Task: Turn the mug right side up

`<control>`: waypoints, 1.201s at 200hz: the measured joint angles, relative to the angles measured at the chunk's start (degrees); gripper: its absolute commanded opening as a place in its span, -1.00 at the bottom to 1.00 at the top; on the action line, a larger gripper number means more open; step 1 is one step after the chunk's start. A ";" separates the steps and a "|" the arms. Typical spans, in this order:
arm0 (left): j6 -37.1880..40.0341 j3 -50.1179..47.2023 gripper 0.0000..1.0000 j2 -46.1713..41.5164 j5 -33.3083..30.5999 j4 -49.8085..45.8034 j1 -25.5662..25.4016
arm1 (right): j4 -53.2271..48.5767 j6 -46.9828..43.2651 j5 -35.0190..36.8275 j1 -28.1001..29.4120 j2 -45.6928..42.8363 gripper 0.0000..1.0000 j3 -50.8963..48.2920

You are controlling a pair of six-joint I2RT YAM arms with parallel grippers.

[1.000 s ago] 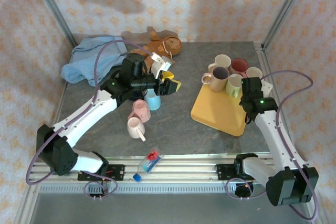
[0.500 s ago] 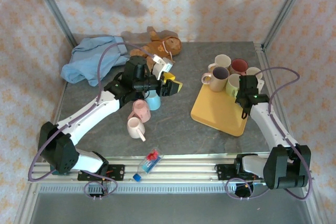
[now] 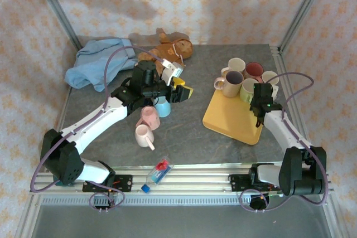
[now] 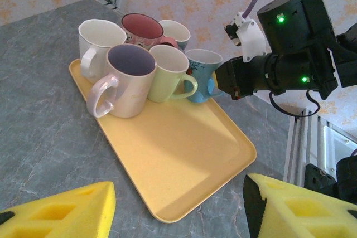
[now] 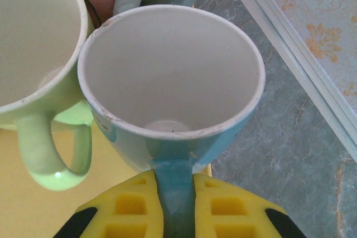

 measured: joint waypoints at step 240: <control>-0.42 0.00 0.26 0.00 -1.75 0.35 0.00 | 10.16 -0.98 -3.15 -1.07 -0.66 -0.26 -5.55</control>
